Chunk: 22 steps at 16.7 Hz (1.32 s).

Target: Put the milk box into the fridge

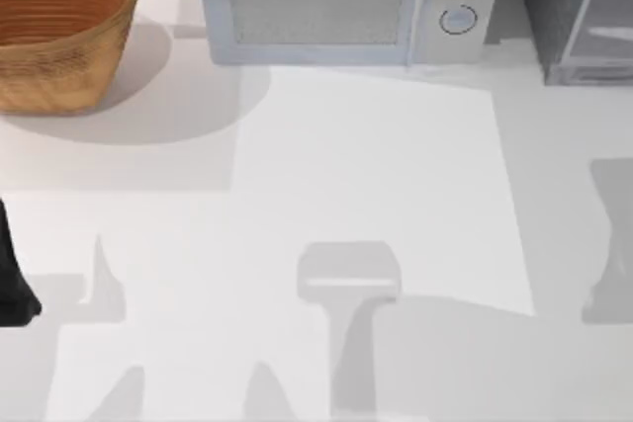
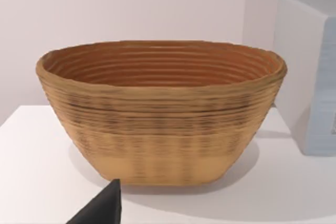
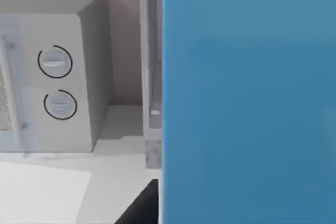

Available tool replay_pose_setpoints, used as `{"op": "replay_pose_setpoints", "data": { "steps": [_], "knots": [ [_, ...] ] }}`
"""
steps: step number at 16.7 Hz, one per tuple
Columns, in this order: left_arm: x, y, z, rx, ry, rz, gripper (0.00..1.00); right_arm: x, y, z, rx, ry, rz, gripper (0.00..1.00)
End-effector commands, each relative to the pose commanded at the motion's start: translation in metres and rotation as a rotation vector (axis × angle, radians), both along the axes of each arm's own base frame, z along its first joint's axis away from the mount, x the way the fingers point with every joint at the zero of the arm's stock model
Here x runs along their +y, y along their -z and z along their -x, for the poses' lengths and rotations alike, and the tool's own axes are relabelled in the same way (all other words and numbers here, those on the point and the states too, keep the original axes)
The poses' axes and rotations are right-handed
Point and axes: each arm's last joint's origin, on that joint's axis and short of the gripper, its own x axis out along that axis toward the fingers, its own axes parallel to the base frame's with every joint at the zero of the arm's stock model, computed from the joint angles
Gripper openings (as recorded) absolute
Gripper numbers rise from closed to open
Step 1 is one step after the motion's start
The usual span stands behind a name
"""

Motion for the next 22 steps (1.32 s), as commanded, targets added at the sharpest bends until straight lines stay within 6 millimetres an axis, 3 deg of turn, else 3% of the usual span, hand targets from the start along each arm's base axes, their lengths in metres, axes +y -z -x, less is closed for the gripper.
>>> {"op": "replay_pose_setpoints", "data": {
  "steps": [5,8,11,14,17,19,22],
  "knots": [
    [0.0,0.0,0.0,0.0,0.0,0.0,1.0,0.0,-0.007,-0.001,-0.013,-0.005,-0.002,0.0],
    [0.0,0.0,0.0,0.0,0.0,0.0,1.0,-0.001,-0.032,-0.007,-0.057,-0.009,-0.002,0.0],
    [0.0,0.0,0.0,0.0,0.0,0.0,1.0,-0.005,-0.065,-0.025,-0.09,-0.008,0.001,0.0],
    [0.0,0.0,0.0,0.0,0.0,0.0,1.0,-0.012,-0.091,-0.066,-0.084,-0.003,0.005,0.0],
    [0.0,0.0,0.0,0.0,0.0,0.0,1.0,-0.027,-0.095,-0.126,-0.049,0.001,0.004,0.0],
    [0.0,0.0,0.0,0.0,0.0,0.0,1.0,-0.04,-0.082,-0.171,-0.02,0.003,0.001,0.0],
    [0.0,0.0,0.0,0.0,0.0,0.0,1.0,-0.063,-0.044,-0.23,0.015,0.003,-0.005,0.0]
  ]
}}
